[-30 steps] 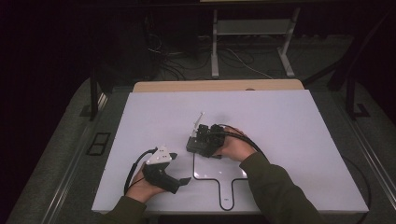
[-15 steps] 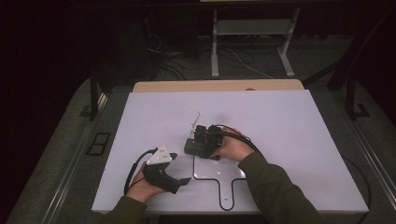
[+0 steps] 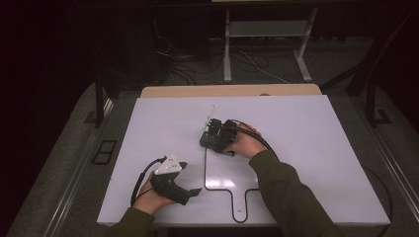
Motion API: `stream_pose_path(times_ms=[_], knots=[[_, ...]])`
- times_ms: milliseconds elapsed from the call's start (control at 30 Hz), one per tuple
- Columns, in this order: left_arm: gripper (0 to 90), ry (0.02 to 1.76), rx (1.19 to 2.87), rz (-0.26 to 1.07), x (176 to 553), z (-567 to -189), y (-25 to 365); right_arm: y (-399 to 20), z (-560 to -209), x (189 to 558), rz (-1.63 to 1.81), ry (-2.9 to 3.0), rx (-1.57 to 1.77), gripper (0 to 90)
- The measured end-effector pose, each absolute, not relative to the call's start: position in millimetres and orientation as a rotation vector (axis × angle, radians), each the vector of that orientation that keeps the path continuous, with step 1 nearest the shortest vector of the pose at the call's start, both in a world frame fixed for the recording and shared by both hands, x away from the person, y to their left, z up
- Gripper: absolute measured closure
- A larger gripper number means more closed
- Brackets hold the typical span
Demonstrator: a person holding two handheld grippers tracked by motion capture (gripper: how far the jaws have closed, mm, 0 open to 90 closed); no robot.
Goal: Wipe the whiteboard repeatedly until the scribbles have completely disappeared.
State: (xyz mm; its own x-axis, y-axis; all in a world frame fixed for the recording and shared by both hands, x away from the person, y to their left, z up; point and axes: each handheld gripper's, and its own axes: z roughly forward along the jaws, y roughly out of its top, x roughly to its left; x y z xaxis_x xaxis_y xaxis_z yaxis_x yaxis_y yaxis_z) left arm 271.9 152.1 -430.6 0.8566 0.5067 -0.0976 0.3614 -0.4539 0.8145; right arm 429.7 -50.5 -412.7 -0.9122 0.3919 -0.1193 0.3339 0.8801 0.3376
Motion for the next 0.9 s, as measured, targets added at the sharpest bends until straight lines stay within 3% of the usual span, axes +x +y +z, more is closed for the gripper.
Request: stream_pose_path(times_ms=[467, 900], knots=[[0.0, 0.63, 2.099, 0.195, 272.6, -431.3, 151.4, -45.5, -412.3, 416.9, 0.467, 2.892, 0.495, 38.9], [0.0, 0.629, 2.108, 0.21, 275.1, -430.4, 156.7, -55.6, -412.8, 428.0, 0.451, 2.846, 0.54, 38.9]])
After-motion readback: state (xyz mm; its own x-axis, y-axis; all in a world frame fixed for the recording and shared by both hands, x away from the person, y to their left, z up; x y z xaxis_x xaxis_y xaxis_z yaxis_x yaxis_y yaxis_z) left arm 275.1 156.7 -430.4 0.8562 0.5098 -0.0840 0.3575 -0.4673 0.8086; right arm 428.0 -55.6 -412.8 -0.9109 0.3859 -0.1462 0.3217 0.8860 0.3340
